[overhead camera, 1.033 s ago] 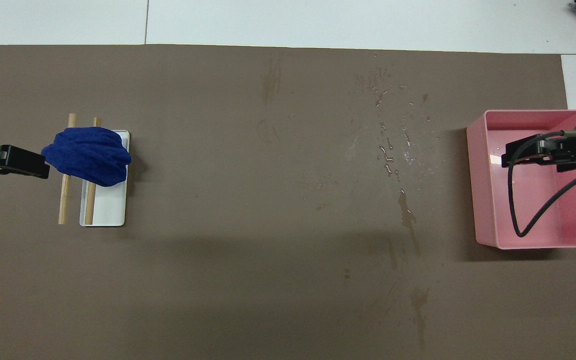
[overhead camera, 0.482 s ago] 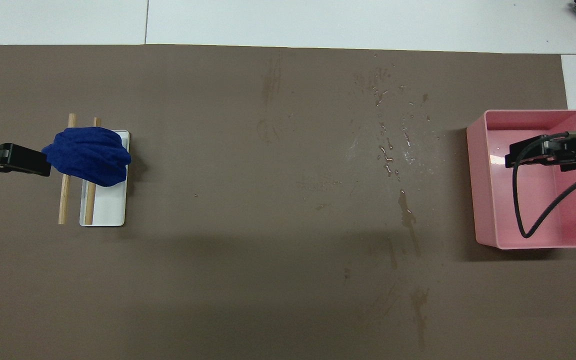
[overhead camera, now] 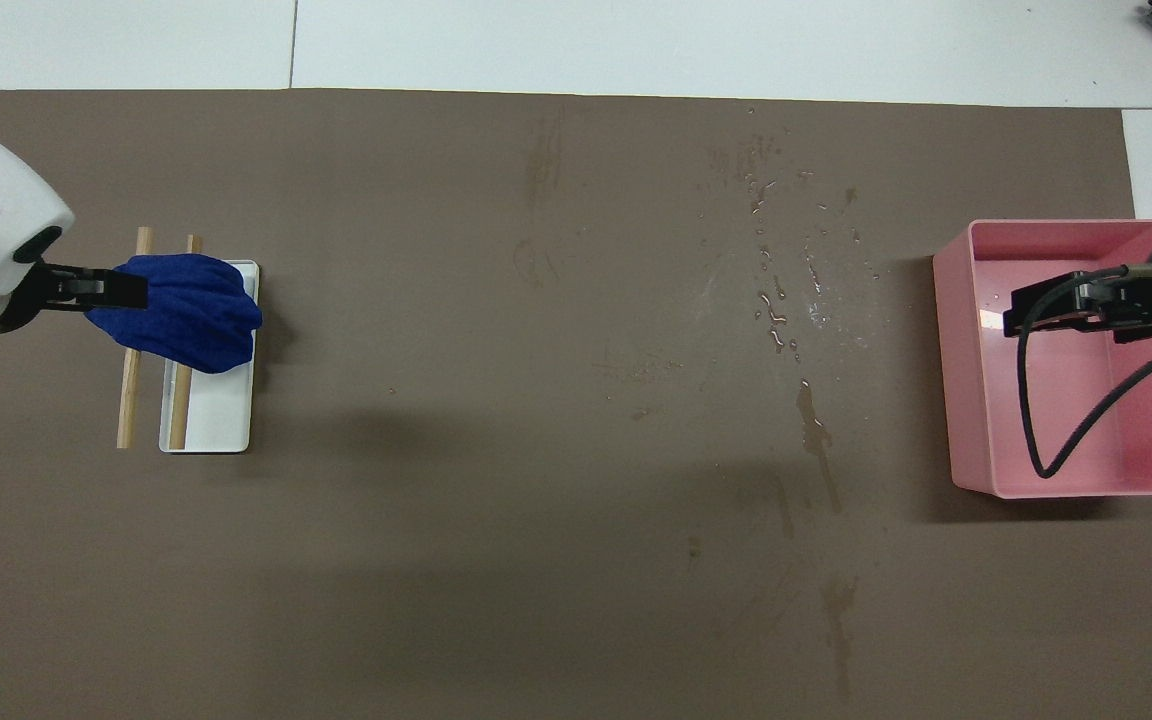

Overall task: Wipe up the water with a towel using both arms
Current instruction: 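Grasp the blue towel on the white tray with the left gripper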

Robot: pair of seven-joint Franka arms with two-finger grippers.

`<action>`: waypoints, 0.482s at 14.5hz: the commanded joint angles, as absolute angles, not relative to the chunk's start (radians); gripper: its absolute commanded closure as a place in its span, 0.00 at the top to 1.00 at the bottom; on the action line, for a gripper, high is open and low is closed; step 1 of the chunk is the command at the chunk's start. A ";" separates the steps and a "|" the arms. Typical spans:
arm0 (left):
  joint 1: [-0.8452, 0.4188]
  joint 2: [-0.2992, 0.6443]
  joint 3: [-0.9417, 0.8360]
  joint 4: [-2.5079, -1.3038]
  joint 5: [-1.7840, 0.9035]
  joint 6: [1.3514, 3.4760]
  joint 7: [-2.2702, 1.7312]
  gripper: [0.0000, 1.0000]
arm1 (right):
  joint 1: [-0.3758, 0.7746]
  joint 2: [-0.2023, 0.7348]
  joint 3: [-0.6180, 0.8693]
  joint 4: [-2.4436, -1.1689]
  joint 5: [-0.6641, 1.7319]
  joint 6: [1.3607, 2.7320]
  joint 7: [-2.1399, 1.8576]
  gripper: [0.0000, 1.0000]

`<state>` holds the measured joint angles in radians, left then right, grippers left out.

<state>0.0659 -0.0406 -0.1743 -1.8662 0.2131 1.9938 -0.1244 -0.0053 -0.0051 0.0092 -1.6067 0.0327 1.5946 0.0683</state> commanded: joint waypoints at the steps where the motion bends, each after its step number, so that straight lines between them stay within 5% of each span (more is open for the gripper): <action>1: 0.035 0.046 -0.166 -1.893 0.328 2.104 -0.264 1.00 | -0.014 -0.014 0.014 -1.624 0.017 1.614 0.057 1.00; 7: 0.048 0.120 -0.166 -1.994 0.489 2.301 -0.487 1.00 | -0.011 -0.015 0.014 -1.626 0.017 1.605 0.054 1.00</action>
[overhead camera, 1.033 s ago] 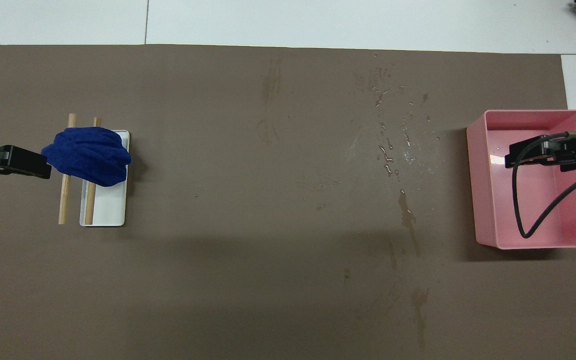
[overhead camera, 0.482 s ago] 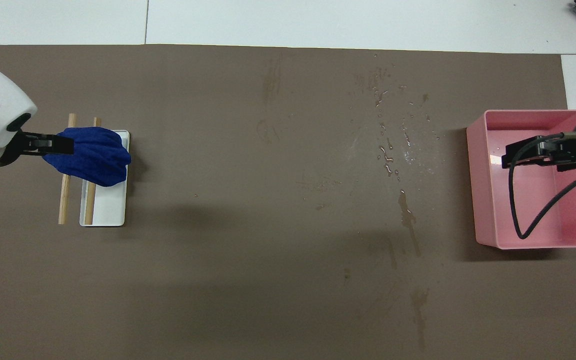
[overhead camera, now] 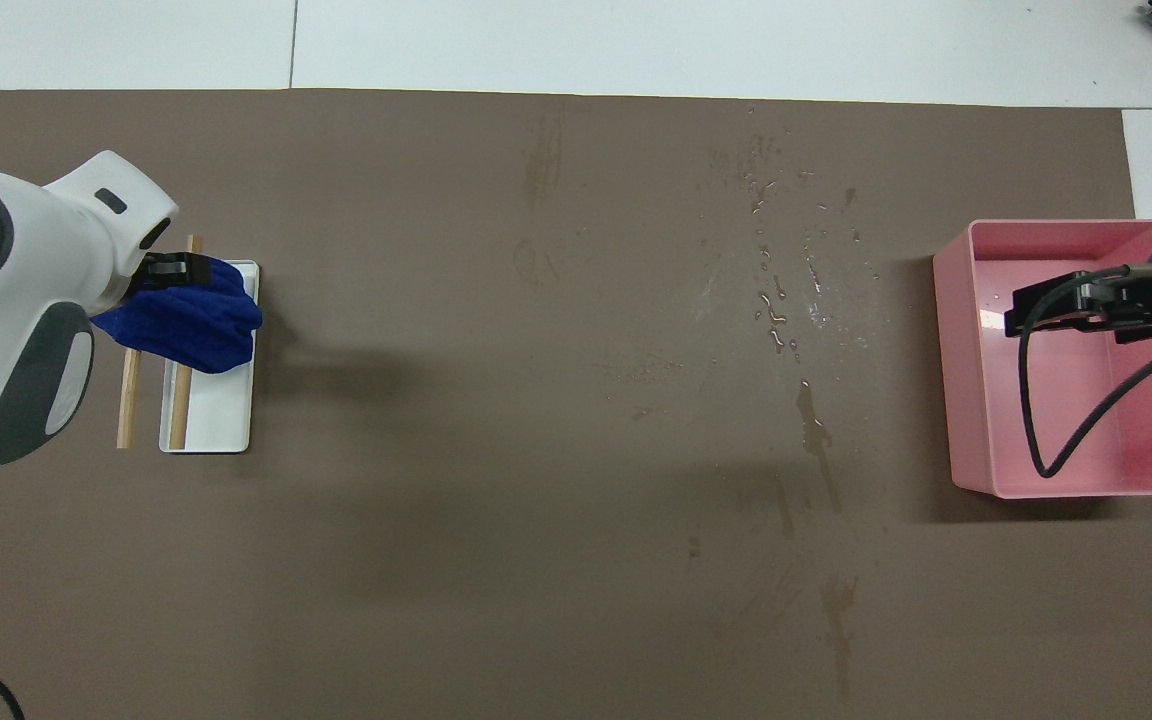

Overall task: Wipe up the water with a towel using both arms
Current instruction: 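Grasp the blue towel on the white tray with the left gripper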

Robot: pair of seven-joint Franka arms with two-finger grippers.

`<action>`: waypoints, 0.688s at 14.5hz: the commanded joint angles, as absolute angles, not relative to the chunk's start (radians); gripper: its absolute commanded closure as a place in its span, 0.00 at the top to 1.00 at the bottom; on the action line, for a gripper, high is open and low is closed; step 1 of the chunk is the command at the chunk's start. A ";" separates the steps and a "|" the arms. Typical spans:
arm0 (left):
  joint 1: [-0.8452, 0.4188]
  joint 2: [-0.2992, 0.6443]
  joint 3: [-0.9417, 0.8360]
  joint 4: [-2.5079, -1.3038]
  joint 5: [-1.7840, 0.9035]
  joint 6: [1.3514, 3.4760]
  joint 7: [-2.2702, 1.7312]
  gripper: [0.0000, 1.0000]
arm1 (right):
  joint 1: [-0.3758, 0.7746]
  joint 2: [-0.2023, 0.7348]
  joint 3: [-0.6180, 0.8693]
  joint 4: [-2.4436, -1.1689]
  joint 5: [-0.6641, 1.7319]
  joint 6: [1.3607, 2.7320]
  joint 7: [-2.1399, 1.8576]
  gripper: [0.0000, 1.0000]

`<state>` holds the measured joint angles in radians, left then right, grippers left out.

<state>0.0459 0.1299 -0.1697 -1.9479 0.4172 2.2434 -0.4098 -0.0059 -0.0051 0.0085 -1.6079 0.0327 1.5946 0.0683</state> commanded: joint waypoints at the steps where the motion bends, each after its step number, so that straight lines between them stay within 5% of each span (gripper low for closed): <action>1: 0.045 0.135 -0.166 -1.999 0.523 2.302 -0.515 1.00 | -0.011 -0.017 0.014 -1.631 0.015 1.602 0.052 1.00; 5: 0.040 0.133 -0.166 -2.008 0.537 2.267 -0.520 0.99 | -0.015 -0.017 0.014 -1.632 0.015 1.605 0.048 1.00; 7: 0.038 0.130 -0.167 -2.008 0.537 2.231 -0.523 0.74 | -0.015 -0.018 0.014 -1.634 0.015 1.605 0.048 1.00; 10: 0.038 0.130 -0.167 -1.999 0.537 2.211 -0.520 0.19 | -0.015 -0.020 0.014 -1.634 0.015 1.605 0.048 1.00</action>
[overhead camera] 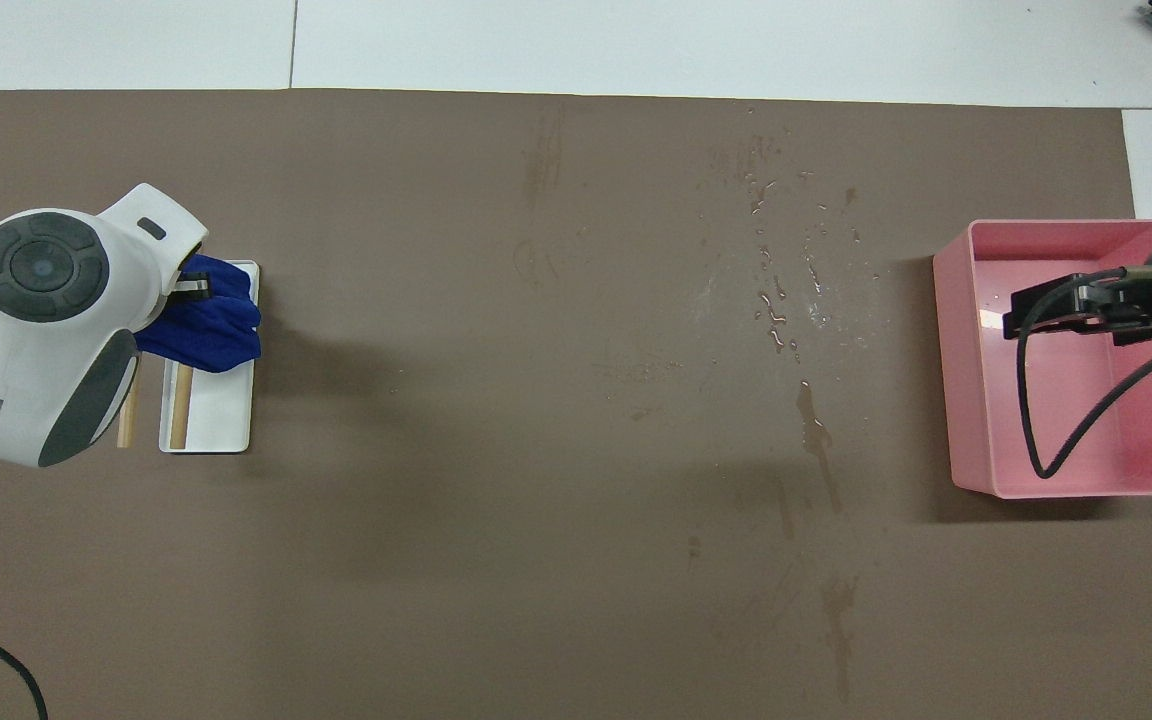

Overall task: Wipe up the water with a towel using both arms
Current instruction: 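Grasp the blue towel on the white tray with the left gripper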

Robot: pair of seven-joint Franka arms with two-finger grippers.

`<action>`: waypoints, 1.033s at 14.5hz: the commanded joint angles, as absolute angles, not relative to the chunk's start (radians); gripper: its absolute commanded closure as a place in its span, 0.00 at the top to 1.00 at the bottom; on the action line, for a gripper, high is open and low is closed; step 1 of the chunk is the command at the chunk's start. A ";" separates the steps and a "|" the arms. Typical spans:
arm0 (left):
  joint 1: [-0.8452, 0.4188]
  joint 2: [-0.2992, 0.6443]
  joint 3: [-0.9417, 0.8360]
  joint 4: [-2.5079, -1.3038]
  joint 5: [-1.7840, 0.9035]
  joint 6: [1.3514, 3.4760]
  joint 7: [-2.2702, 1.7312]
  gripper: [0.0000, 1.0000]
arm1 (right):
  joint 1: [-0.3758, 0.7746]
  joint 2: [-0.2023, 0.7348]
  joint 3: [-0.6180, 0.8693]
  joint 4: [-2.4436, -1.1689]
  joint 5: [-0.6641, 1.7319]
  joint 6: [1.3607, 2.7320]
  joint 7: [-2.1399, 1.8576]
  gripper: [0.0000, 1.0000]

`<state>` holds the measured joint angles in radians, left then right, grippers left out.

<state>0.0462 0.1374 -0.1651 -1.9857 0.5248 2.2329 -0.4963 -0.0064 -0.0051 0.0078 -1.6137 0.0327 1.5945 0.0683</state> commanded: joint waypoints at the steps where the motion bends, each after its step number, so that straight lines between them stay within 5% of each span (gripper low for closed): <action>1: 0.038 0.132 -0.167 -1.997 0.537 2.210 -0.520 0.12 | -0.015 -0.020 0.014 -1.634 0.015 1.605 0.048 1.00; 4: 0.038 0.133 -0.166 -1.991 0.537 2.209 -0.520 0.00 | -0.015 -0.020 0.014 -1.635 0.017 1.605 0.048 1.00; 9: 0.035 0.129 -0.178 -1.893 0.485 2.093 -0.520 0.00 | -0.011 -0.020 0.014 -1.634 0.015 1.601 0.051 1.00; 15: 0.047 0.120 -0.178 -1.723 -0.099 1.958 -0.532 0.00 | -0.008 -0.023 0.018 -1.641 0.037 1.592 0.080 1.00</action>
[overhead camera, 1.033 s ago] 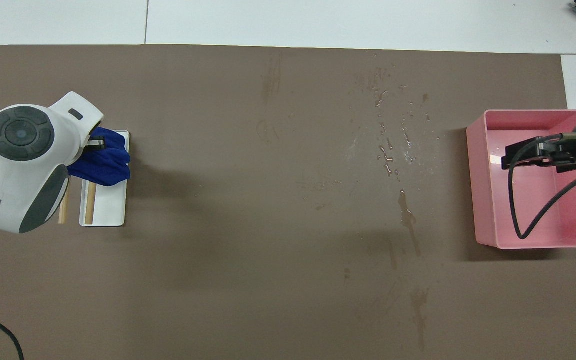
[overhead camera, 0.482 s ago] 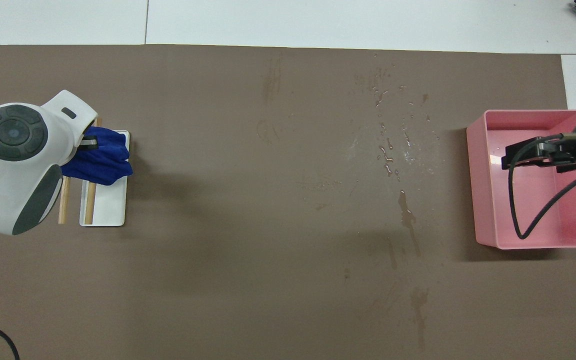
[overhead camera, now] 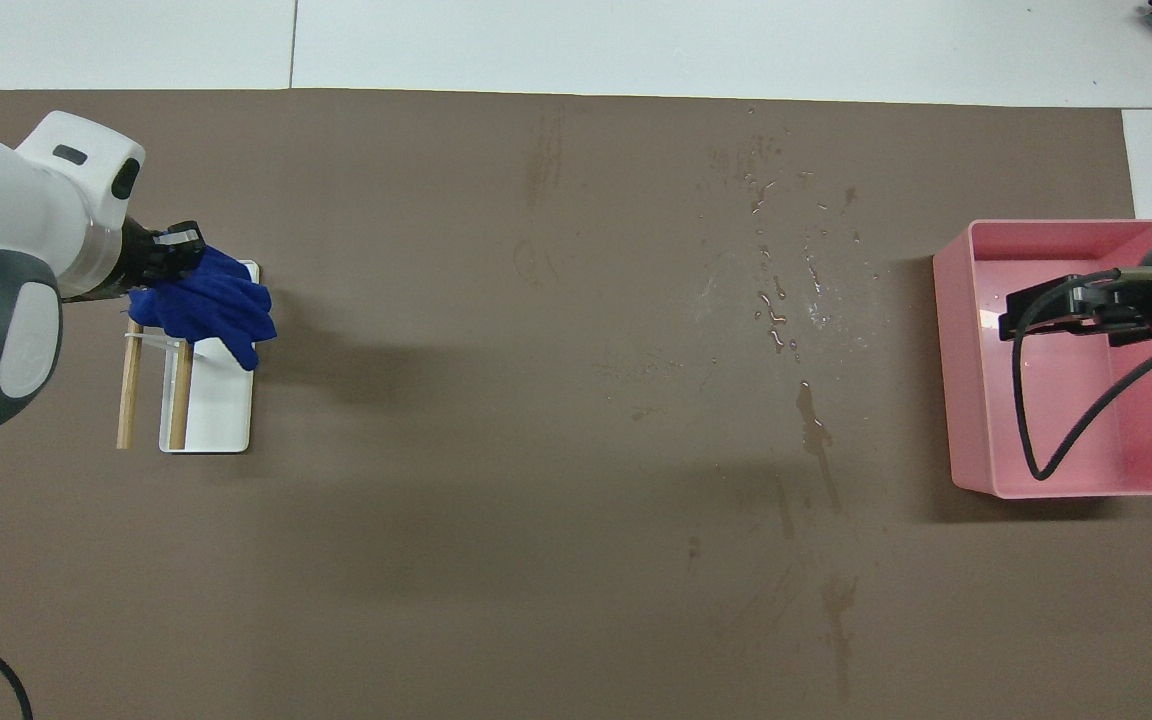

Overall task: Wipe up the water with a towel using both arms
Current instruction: 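Carry the towel toward the right gripper while the right gripper reaches it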

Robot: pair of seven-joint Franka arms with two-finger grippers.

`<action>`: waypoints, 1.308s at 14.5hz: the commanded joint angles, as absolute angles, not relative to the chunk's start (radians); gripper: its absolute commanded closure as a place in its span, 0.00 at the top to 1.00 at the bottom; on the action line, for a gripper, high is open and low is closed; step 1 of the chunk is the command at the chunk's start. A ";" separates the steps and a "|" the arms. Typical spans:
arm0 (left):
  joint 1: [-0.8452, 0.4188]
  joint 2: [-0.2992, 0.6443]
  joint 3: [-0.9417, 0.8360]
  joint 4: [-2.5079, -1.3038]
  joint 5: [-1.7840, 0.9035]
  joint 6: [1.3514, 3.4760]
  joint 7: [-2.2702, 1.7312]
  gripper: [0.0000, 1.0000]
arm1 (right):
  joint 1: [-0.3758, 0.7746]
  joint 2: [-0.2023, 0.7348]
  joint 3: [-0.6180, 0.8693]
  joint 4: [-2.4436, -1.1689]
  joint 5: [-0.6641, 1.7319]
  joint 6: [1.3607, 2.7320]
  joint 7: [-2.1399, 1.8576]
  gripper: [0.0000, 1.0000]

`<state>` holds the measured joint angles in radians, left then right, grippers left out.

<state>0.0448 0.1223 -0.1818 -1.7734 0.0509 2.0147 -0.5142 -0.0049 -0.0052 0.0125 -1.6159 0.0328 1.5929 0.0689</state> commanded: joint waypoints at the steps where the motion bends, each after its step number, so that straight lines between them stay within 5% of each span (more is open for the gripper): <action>1: 0.052 0.112 -0.176 -1.723 -0.227 1.942 -0.595 0.00 | -0.008 -0.025 0.020 -1.643 0.057 1.591 0.113 1.00; 9: -0.026 0.049 -0.195 -1.773 -0.797 1.951 -1.290 0.00 | 0.130 -0.046 0.021 -1.716 0.392 1.716 0.723 1.00; 19: -0.389 0.028 -0.193 -1.827 -0.833 2.383 -1.735 0.00 | 0.299 -0.046 0.021 -1.867 0.707 2.149 1.203 1.00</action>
